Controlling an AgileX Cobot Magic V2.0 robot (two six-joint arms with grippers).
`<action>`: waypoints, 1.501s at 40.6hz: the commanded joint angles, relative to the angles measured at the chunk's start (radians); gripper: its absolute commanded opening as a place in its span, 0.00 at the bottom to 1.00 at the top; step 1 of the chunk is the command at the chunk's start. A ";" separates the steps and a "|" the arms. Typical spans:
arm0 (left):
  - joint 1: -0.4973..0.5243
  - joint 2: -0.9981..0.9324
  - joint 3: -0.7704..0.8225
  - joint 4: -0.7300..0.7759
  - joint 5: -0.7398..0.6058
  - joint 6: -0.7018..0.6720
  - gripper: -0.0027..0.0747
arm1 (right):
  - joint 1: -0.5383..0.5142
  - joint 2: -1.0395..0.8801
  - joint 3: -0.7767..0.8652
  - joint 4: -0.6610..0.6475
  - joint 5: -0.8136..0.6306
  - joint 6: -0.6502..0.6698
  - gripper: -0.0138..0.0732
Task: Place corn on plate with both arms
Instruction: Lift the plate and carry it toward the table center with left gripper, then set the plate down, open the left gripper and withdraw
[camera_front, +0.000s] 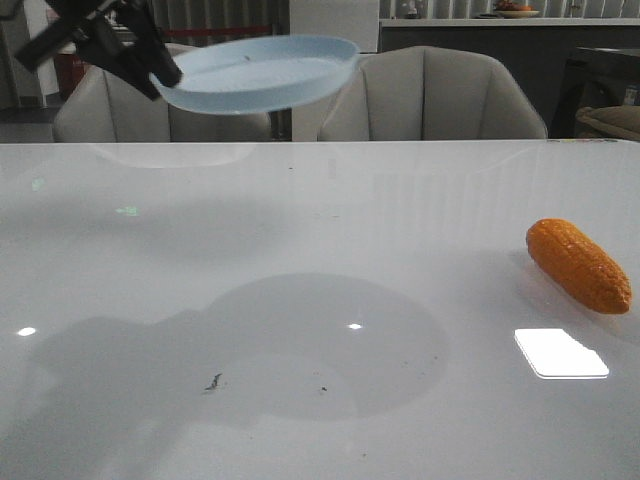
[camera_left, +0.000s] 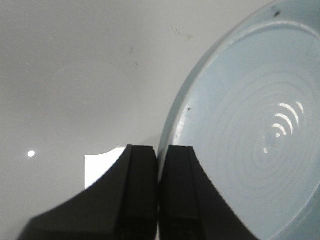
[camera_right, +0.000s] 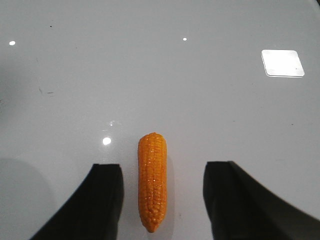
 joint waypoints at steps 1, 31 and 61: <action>-0.078 -0.015 -0.027 -0.014 -0.009 -0.016 0.15 | 0.002 -0.011 -0.035 0.000 -0.074 -0.003 0.70; -0.274 0.203 -0.025 0.182 0.047 -0.015 0.15 | 0.002 -0.011 -0.035 0.000 -0.074 -0.003 0.70; -0.254 0.183 -0.213 0.228 0.047 0.124 0.42 | 0.002 -0.011 -0.035 0.000 -0.075 -0.003 0.70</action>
